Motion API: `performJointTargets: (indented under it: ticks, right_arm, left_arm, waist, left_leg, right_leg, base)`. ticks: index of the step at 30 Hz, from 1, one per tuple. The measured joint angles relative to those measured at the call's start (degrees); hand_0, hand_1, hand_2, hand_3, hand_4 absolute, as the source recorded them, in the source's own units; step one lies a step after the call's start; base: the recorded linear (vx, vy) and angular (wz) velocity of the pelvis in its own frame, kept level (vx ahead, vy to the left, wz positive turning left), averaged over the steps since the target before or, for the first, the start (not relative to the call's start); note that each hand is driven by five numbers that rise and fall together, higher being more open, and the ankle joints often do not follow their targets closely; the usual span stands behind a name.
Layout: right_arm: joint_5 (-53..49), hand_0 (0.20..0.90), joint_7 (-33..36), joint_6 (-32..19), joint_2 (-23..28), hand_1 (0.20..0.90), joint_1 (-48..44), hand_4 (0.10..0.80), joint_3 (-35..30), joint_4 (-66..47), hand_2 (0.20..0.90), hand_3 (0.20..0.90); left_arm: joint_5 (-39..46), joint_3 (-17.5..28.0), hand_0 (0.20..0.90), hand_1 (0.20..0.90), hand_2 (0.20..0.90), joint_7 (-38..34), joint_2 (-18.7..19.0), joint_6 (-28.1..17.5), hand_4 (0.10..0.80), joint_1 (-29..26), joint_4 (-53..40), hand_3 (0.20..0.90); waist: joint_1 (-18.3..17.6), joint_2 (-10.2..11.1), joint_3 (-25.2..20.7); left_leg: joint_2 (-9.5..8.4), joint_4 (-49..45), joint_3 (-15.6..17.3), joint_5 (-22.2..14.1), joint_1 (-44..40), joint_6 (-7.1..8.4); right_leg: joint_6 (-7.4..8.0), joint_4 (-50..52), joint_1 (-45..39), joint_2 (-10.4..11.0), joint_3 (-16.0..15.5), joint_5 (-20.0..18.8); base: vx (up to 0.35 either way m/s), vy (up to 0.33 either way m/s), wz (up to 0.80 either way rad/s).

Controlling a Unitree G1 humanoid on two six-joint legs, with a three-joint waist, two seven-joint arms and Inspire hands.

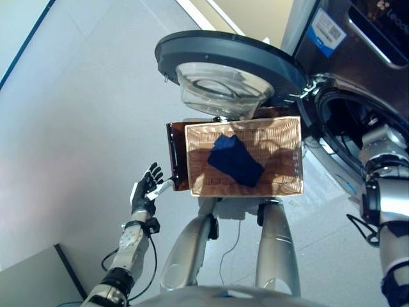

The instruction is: Pick up the clothes and place them into the washing machine

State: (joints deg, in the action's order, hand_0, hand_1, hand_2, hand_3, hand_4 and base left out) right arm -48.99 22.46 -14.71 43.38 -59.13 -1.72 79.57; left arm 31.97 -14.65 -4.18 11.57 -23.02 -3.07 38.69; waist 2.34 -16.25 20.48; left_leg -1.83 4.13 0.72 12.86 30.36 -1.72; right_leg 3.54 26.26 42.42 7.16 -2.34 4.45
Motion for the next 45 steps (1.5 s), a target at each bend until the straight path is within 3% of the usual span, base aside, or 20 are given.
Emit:
performJointTargets:
  ticks: [19, 26, 33, 45]
  right_arm:
    - [-5.50, 0.900, 1.32, -2.59, -3.32, 0.900, 1.12, 0.800, -3.44, -3.99, 0.900, 0.900]
    - [-6.22, 0.900, 0.72, -4.69, -8.95, 0.900, 6.42, 0.800, -5.27, -11.10, 0.900, 0.900]
    - [-3.68, 0.900, 0.39, -6.70, -15.89, 0.900, 13.73, 0.800, -5.62, -16.40, 0.900, 0.900]
    - [5.53, 0.900, 3.08, -6.69, -24.21, 0.900, 26.08, 0.800, -4.65, -26.07, 0.900, 0.900]
  left_arm:
    - [0.03, 0.06, 0.900, 0.900, 0.900, -1.09, -0.01, 0.00, 0.800, 0.04, 0.06, 0.900]
    - [0.06, 0.58, 0.900, 0.900, 0.900, -1.08, -0.02, -0.01, 0.800, 0.55, -0.04, 0.900]
    - [0.03, 1.09, 0.900, 0.900, 0.900, -1.17, -0.05, 0.05, 0.800, 1.04, 0.06, 0.900]
    - [-0.60, 3.86, 0.900, 0.900, 0.900, -4.01, -0.17, -0.03, 0.800, 1.69, 0.12, 0.900]
  waist:
    - [-0.55, -0.01, -0.01]
    - [-1.46, 0.57, -0.27]
    - [-1.37, 4.33, -1.89]
    - [-1.72, 5.25, -2.67]
  left_leg:
    - [0.12, -0.06, 0.08, 0.05, -0.55, -0.06]
    - [0.21, -0.03, 0.28, -0.51, -2.14, -0.03]
    - [0.29, 0.04, 0.76, -0.64, -3.18, -0.33]
    - [1.04, 0.06, 1.17, -1.54, -5.05, -0.46]
  right_leg:
    - [-0.02, -0.67, -0.88, -0.16, -0.05, -0.39]
    - [0.21, -1.73, -3.01, -0.26, -0.12, -0.54]
    - [0.31, -2.82, -4.31, -0.37, 0.01, -0.91]
    - [0.38, -6.22, -7.65, -1.21, -0.07, -2.11]
  base:
    - [0.003, 0.009, -0.04]
    - [0.003, 0.000, -0.02]
    - [0.006, 0.005, -0.03]
    - [0.006, -0.001, -0.03]
